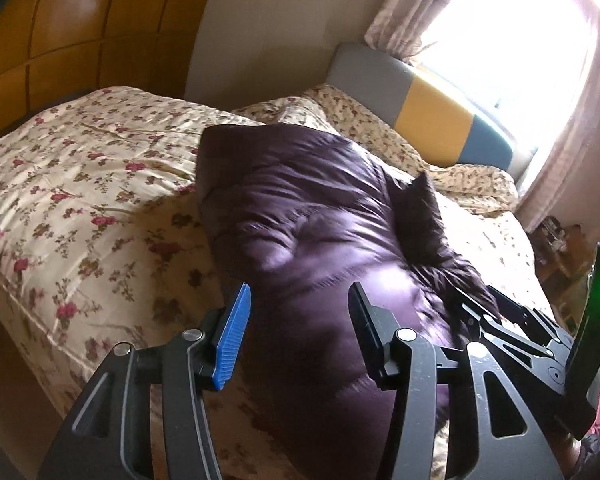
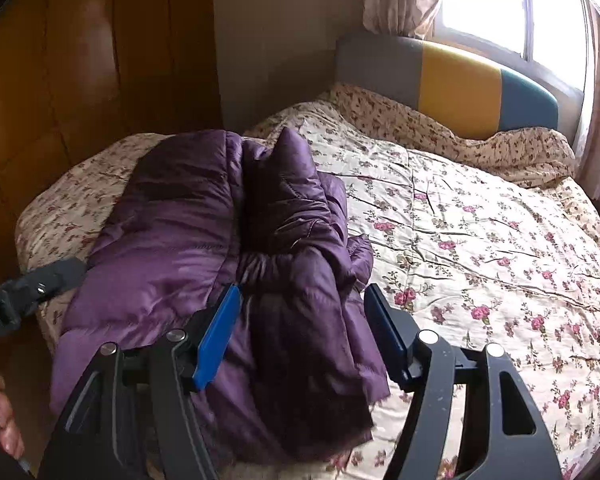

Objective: Fold large clothes
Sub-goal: 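Set the bundle down and open both grippers, pulling them back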

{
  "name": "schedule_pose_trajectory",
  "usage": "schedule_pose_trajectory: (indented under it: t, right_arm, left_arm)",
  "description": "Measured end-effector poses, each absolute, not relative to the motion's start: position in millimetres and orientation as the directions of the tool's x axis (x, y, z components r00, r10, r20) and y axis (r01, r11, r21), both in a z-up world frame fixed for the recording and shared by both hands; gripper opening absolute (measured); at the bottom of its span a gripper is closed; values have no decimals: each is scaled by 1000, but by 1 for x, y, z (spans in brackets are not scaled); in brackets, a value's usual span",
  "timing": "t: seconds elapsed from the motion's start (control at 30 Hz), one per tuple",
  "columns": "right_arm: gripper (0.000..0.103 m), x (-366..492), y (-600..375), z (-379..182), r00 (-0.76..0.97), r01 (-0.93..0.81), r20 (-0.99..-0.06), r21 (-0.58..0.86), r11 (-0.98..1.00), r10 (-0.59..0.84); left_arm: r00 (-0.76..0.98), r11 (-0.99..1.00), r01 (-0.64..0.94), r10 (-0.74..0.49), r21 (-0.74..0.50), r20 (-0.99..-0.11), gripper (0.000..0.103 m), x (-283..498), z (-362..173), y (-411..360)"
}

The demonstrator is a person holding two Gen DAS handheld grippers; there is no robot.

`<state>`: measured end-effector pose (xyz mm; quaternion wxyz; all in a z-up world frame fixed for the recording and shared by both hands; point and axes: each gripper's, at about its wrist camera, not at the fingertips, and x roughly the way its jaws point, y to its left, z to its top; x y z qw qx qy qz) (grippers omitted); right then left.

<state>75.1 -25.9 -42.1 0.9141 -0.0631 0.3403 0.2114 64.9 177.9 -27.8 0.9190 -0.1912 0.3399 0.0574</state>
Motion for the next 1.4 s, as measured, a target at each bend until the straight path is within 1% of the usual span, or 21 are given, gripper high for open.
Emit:
schedule_pose_trajectory:
  t: [0.13,0.23,0.3,0.57,0.8,0.9,0.97,1.07,1.17,1.3,1.37,1.4]
  right_arm:
    - [45,63,-27,-45,668,-447,-659,17,894,346]
    - [40,61,-31,-56,650,-444,-683,13,896,332]
    - [39,59,-32,-66,637,-442,-697,18,897,329]
    - [39,65,-29,-97,598,-442,-737,24,897,314]
    - [40,66,-33,-97,595,-432,-737,41,901,319]
    - [40,68,-34,-95,600,-429,-734,39,902,317]
    - [41,67,-33,-94,603,-426,-733,38,904,315]
    - [42,64,-34,-90,606,-423,-731,40,905,315]
    - [45,63,-36,-87,608,-418,-730,41,908,313]
    - [53,61,-38,-82,612,-407,-729,42,912,307]
    - [57,59,-39,-79,614,-401,-728,46,915,305]
    - [59,58,-40,-78,616,-398,-727,46,916,304]
  left_arm:
    - [748,930,-207,-50,-303,-662,50,60,-34,161]
    - [740,942,-200,-36,-271,-671,50,60,-41,151]
    - [731,946,-200,-31,-256,-682,50,62,-46,149]
    - [721,957,-210,11,-202,-693,51,66,-62,141]
    - [718,955,-228,35,-188,-695,51,66,-61,139]
    - [718,953,-243,50,-182,-695,53,64,-59,138]
    - [716,949,-256,60,-182,-696,61,63,-58,139]
    - [715,945,-265,61,-189,-696,64,60,-56,140]
    - [716,942,-275,66,-193,-695,65,57,-55,142]
    - [716,940,-284,75,-191,-694,65,53,-51,141]
    - [714,936,-297,87,-189,-694,70,51,-50,142]
    - [715,934,-302,89,-191,-694,70,50,-49,143]
